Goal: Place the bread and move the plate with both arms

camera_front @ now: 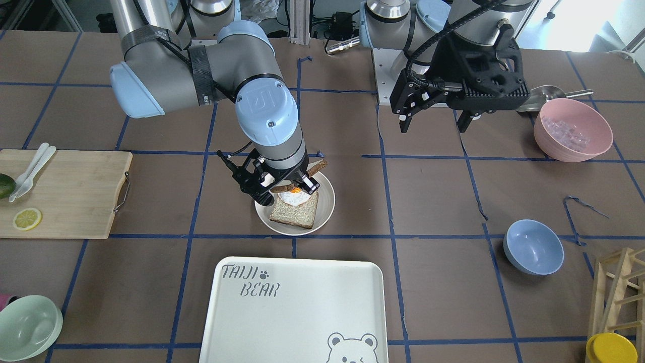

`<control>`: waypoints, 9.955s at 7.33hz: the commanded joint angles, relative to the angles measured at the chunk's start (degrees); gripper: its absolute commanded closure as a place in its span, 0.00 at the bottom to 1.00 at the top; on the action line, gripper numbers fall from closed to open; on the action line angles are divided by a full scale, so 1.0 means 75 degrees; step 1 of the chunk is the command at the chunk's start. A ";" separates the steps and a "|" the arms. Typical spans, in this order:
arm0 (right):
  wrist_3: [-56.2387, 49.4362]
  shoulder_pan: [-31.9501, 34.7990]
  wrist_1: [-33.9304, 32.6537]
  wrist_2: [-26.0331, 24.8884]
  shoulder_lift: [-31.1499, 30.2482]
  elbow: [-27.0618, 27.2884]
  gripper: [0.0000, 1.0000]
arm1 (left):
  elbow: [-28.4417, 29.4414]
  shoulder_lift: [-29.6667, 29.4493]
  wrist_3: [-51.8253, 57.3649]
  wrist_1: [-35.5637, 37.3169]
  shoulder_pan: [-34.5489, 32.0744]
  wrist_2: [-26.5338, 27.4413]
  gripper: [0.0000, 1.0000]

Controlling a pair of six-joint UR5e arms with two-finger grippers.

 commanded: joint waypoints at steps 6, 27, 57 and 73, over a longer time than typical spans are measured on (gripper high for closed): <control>-0.0068 -0.0008 -0.1068 -0.0546 0.0599 0.0079 0.98 | 0.0000 0.0000 0.0000 0.0000 0.0000 0.0005 0.00; -1.0356 -0.3067 0.1048 -0.1625 -0.2493 0.0184 0.00 | -0.4299 -0.1065 -0.2613 0.4651 -0.0901 -0.0933 0.00; -1.0205 -0.3020 0.0966 -0.1660 -0.2646 0.0313 0.00 | -0.0984 -0.4687 -0.2577 0.5543 0.0188 -0.3616 1.00; -0.8552 -0.2914 0.1071 -0.1519 -0.2998 0.0395 0.00 | -0.1171 0.0667 -0.0144 -0.0996 0.0012 -0.0981 0.00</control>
